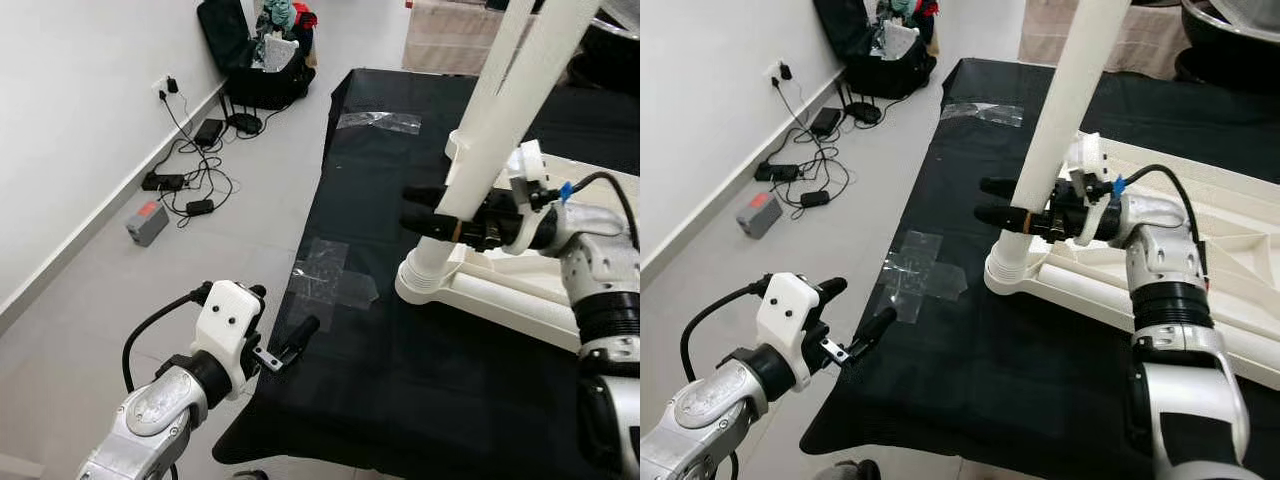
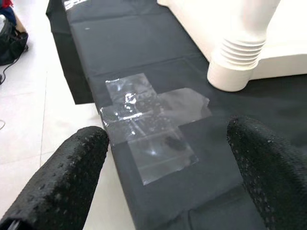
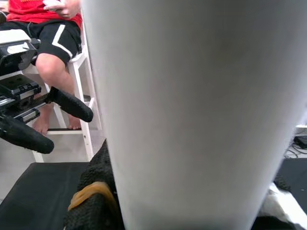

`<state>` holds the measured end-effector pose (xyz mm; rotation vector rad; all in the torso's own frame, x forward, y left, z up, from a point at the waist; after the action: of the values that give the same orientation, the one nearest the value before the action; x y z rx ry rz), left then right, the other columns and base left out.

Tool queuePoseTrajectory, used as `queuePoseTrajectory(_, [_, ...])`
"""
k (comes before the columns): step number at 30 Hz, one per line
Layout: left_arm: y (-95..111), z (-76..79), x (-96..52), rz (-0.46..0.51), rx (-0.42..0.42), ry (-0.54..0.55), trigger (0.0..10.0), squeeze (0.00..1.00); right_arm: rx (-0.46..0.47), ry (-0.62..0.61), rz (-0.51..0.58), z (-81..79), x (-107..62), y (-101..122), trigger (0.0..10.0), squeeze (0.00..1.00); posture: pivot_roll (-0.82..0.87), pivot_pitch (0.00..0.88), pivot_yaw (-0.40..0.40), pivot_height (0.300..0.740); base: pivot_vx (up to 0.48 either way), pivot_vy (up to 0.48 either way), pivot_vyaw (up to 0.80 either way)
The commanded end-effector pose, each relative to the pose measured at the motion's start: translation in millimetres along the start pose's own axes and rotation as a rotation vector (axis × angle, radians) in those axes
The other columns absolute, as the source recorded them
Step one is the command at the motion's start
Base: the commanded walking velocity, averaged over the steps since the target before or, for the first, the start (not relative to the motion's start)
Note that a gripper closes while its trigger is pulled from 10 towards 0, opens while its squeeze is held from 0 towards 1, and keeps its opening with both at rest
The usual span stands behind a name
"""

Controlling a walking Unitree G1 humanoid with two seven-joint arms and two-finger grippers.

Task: Building children table

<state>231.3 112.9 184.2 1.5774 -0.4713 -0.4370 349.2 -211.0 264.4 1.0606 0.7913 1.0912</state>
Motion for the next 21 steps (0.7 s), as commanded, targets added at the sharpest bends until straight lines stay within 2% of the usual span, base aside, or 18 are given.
queuePoseTrajectory(1, [-4, -3.4, -0.2, -0.014, 0.001, 0.012, 10.0, 0.0, 0.092, 0.029, -0.061, -11.1, 6.3, -25, 10.0, 0.0, 0.15, 0.213, 0.004, 0.74, 0.0, 0.0, 0.0])
queuePoseTrajectory(10, [-4, -3.5, -0.8, -0.013, 0.007, 0.016, 10.0, 0.0, 0.129, -0.011, -0.092, -12.8, 10.5, -36, 10.0, 0.0, 0.14, 0.205, -0.002, 0.74, 0.0, 0.0, 0.0])
queuePoseTrajectory(13, [-4, -2.7, -0.8, -0.008, 0.005, 0.02, 10.0, 0.0, 0.15, -0.09, -0.125, -7.9, 11.7, -43, 10.0, 0.0, 0.14, 0.199, -0.007, 0.74, 0.0, 0.0, 0.0])
queuePoseTrajectory(21, [-4, -5.4, -0.4, -0.007, 0.016, 0.024, 10.0, 0.0, 0.151, -0.143, -0.131, -10.4, 12.0, -47, 10.0, 0.0, 0.13, 0.193, -0.004, 0.74, 0.0, 0.0, 0.0])
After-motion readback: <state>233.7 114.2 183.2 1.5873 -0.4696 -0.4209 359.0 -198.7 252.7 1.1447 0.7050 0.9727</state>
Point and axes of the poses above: a point about 5 cm out from each wrist's last joint towards the gripper, its own x axis pointing out of the wrist towards the gripper, its own y axis along the axis of the wrist's last joint, z = x × y, the point moved 1 cm from there along x, pointing out of the wrist towards the gripper, and after that the axes turned 3 degrees about -x, right-handed, at the moved point
